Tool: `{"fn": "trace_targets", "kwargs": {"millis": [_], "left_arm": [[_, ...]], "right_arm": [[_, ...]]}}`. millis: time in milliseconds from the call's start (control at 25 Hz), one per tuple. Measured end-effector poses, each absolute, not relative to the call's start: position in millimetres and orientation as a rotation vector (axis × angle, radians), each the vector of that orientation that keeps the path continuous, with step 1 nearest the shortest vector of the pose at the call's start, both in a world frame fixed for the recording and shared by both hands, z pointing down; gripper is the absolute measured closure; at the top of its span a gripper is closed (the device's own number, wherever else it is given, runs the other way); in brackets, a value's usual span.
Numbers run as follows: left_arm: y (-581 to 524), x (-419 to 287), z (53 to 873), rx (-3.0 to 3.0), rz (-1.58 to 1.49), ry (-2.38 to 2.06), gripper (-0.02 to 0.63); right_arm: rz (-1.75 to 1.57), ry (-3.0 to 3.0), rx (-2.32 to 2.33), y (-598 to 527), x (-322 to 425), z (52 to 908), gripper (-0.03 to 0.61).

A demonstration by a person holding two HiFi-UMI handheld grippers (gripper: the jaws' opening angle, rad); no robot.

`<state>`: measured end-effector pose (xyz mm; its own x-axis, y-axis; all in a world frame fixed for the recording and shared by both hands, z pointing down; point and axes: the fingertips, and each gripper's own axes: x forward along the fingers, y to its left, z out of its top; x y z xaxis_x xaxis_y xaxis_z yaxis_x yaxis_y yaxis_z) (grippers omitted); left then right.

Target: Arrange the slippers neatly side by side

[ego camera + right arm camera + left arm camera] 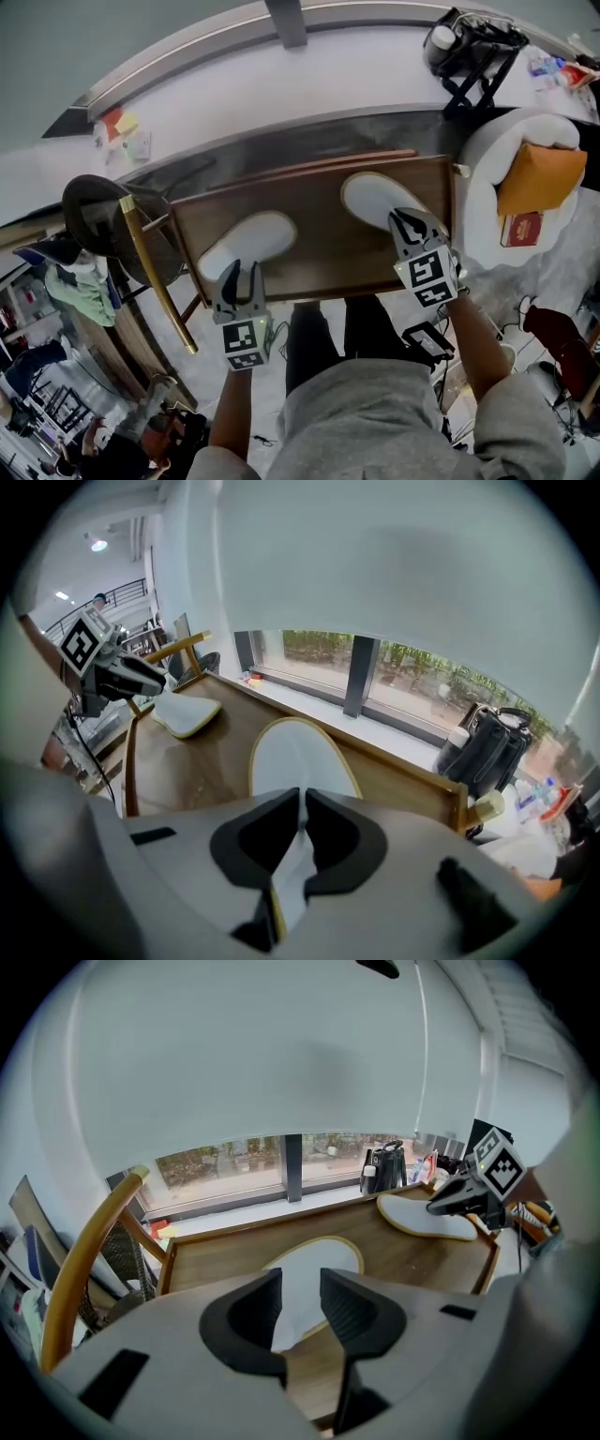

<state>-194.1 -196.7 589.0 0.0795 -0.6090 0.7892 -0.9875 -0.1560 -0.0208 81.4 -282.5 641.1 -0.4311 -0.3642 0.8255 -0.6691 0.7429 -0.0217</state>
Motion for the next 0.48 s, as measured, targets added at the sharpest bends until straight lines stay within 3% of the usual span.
{"fn": "trace_targets", "kwargs": {"millis": [480], "left_arm": [[-197.7,-193.3,583.1,1.828,0.806,-1.604,0.479]], "right_arm": [[0.574,-2.107,0.922,-276.0,74.4,599.7,0.543]]}}
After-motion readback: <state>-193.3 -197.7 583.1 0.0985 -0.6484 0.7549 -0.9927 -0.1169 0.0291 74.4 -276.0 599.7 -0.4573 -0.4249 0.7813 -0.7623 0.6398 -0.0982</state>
